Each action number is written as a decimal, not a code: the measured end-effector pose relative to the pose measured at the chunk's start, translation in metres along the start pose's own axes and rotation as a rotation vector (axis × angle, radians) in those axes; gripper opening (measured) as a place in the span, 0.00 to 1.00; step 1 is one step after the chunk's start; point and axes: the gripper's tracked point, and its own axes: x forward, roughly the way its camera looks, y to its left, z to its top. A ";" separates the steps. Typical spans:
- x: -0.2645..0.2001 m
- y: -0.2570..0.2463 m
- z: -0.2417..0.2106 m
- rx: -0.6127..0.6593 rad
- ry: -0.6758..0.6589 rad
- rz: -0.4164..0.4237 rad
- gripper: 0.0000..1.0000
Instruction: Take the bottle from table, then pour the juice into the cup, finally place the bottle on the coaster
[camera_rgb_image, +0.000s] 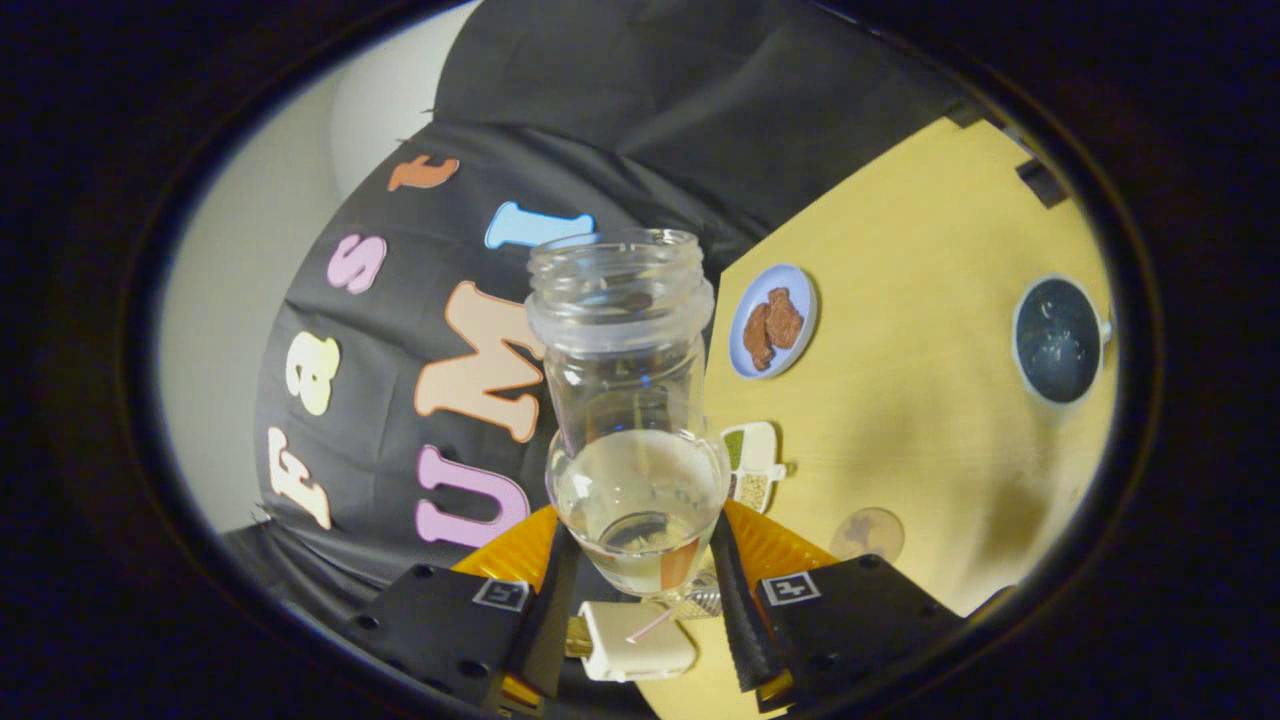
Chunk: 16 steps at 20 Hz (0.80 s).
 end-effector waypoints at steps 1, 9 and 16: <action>0.002 -0.005 -0.004 -0.031 -0.001 -0.011 0.70; 0.013 -0.039 -0.014 -0.221 -0.008 -0.089 0.71; 0.024 -0.069 -0.035 -0.440 0.012 -0.165 0.71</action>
